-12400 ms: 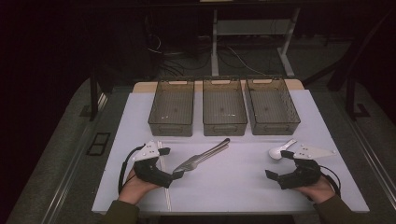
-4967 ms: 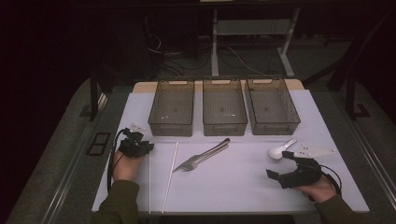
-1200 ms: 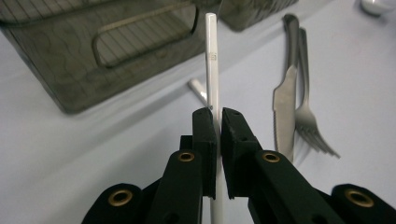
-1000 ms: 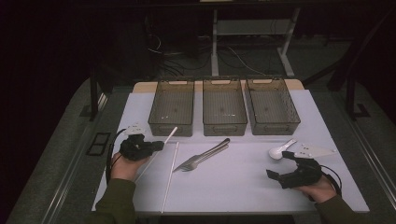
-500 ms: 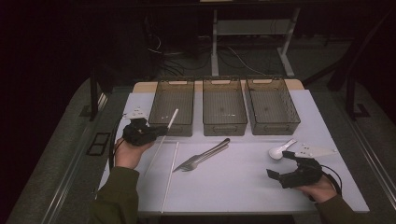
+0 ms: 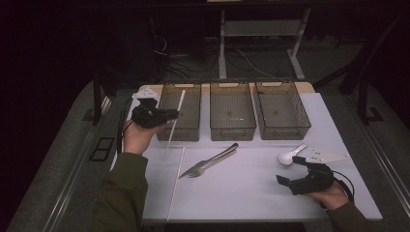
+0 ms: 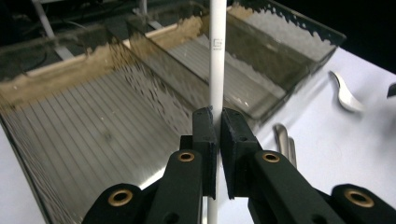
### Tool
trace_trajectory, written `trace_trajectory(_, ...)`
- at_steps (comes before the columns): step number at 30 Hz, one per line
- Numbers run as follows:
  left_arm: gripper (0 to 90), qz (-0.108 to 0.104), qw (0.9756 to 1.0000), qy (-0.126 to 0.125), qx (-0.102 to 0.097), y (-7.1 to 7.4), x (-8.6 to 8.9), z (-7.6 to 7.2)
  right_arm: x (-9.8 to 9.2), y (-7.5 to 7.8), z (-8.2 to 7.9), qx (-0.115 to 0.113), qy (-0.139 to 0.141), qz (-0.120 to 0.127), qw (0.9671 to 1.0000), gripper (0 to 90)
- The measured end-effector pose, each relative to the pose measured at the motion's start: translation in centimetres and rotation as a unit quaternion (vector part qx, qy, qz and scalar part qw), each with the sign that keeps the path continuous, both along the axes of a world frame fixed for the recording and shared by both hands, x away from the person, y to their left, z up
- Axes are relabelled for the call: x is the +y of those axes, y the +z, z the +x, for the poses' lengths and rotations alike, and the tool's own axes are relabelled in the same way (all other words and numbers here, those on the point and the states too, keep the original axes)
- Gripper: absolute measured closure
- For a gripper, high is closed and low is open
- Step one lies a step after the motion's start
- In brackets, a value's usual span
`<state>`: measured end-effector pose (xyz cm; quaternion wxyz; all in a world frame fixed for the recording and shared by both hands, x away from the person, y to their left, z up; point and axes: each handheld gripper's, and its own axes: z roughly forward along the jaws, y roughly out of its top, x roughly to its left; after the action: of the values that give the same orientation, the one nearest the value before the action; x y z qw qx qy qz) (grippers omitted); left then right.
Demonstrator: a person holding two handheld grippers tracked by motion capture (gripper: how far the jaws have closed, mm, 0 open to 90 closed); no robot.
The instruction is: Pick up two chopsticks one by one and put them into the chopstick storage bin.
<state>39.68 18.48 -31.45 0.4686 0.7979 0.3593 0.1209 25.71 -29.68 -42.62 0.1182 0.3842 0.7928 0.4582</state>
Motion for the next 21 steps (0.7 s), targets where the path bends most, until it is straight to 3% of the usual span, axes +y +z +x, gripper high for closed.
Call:
trace_trajectory(13, 84.2, 0.006, 0.9992, 0.005, -0.040, 6.5, -0.2, 3.7, -0.1, 0.0, 0.0, 0.001, -0.001, 0.001, 1.0000, 1.1)
trace_trajectory(16, 84.2, 0.004, 0.9988, 0.008, -0.048, 7.2, -0.1, 4.6, -0.1, 0.0, 0.0, 0.001, -0.001, 0.001, 1.0000, 1.1)
trace_trajectory(21, 84.2, 0.018, 0.9976, 0.022, -0.063, 7.0, 0.0, 5.9, -0.2, 0.0, 0.0, 0.001, -0.002, 0.003, 1.0000, 1.1)
